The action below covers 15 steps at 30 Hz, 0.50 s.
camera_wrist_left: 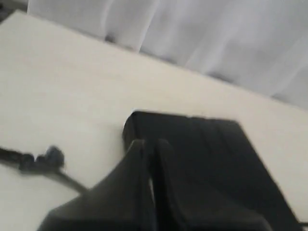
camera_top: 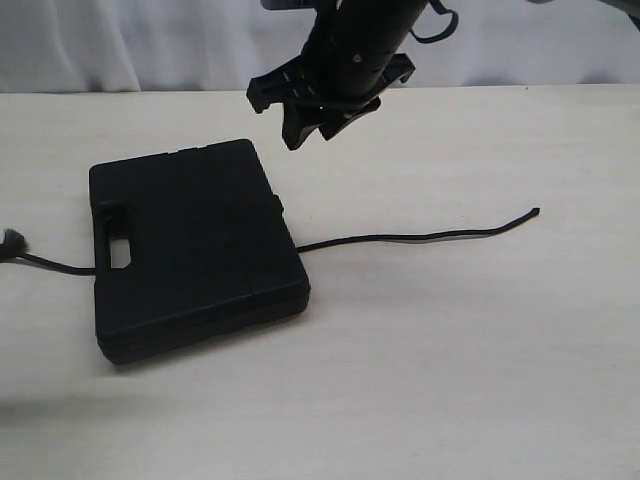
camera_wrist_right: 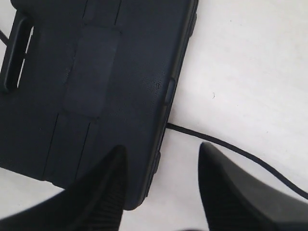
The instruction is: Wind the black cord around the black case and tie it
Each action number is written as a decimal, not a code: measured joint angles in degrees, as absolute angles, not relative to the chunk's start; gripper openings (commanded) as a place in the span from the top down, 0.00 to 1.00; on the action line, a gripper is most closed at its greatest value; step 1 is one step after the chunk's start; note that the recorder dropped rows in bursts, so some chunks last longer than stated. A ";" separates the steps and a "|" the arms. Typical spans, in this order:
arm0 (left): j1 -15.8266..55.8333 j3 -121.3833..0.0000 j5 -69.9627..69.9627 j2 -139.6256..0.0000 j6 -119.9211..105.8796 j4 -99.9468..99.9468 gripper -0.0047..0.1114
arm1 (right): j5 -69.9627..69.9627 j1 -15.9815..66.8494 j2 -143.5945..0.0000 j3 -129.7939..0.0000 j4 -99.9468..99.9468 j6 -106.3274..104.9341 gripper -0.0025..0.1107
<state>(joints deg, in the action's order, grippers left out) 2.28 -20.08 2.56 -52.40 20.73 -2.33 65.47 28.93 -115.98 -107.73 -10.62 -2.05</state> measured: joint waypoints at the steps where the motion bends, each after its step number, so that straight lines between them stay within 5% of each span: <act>1: 2.28 -21.77 1.85 -60.61 20.73 -2.33 0.71 | 65.82 28.93 -115.98 -107.73 -10.62 -2.05 0.58; 3: 2.28 -24.97 -0.48 -69.77 20.73 -2.33 0.60 | 66.08 28.93 -115.98 -107.73 -10.47 -2.05 0.58; 15: 2.64 -38.50 -10.11 -94.26 4.91 -17.77 0.60 | 66.18 28.93 -115.98 -107.73 -10.47 -2.16 0.58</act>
<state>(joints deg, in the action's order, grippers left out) 2.64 -38.50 -10.11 -94.26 4.91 -17.77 66.18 28.93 -115.98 -107.73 -10.47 -2.16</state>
